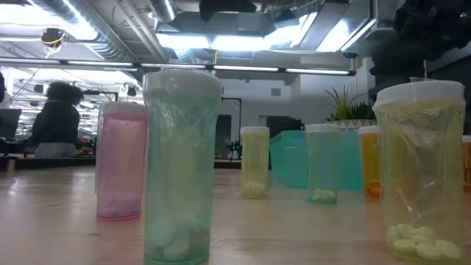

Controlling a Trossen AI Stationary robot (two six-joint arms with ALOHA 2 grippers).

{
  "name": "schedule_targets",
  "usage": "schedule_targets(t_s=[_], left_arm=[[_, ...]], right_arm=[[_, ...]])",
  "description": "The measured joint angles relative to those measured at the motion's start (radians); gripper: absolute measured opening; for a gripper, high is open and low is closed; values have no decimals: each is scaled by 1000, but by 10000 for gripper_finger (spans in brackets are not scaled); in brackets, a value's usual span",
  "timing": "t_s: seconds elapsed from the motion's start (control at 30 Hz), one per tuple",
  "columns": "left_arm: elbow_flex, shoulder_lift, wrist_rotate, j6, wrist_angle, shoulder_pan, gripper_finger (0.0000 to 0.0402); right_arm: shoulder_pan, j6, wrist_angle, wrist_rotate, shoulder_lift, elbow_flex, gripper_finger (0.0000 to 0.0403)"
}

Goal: Pick and place medicine bottles into bin by pill shape (circle, oval)
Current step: Put the small pink pill bottle into the yellow bin

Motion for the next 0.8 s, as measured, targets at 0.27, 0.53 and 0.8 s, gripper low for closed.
schedule_targets(t_s=[0.27, 0.53, 0.8], left_arm=[[0, 0, -128, -87, 9, -66, 181], [0, 0, -209, -152, 11, -66, 181], [0, 0, -213, -146, 11, -105, 181]], right_arm=[[0, 19, -220, 4, 95, 116, 167], [0, 112, -449, 17, 163, 223, 167], [0, 279, -610, 2, 165, 225, 167]])
